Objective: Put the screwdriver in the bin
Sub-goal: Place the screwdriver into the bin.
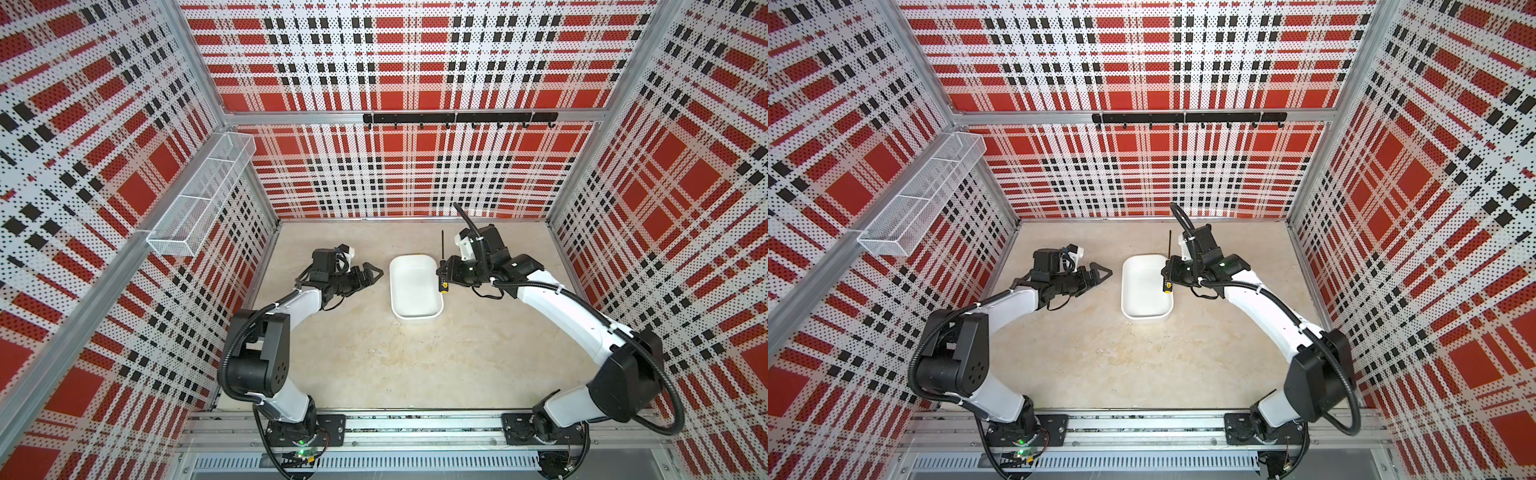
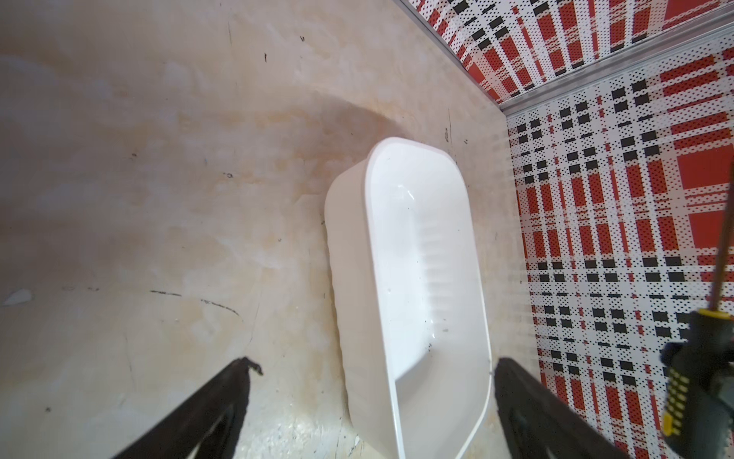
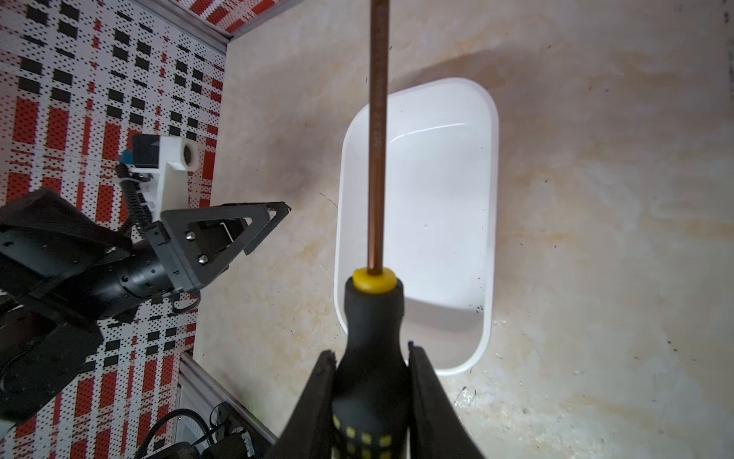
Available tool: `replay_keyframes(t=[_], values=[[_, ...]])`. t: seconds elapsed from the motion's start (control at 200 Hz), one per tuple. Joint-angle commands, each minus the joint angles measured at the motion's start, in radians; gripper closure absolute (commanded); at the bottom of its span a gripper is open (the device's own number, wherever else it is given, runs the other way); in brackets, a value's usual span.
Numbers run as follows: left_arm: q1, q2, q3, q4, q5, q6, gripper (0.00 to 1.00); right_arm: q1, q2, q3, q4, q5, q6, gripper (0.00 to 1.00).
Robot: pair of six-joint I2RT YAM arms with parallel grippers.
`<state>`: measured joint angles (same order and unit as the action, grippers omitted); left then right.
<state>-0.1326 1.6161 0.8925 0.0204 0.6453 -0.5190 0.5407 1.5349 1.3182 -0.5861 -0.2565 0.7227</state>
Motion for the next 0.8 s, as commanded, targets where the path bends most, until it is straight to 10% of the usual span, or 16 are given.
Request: replay_keyframes(t=[0.0, 0.797], values=[[-0.007, 0.009, 0.003, 0.026, 0.023, 0.0, 0.02, 0.042, 0.08, 0.049, 0.008, 0.018, 0.028, 1.0], [-0.001, 0.028, 0.006, 0.027, 0.025, 0.011, 0.02, 0.111, 0.462, 0.282, -0.138, 0.123, 0.053, 1.0]])
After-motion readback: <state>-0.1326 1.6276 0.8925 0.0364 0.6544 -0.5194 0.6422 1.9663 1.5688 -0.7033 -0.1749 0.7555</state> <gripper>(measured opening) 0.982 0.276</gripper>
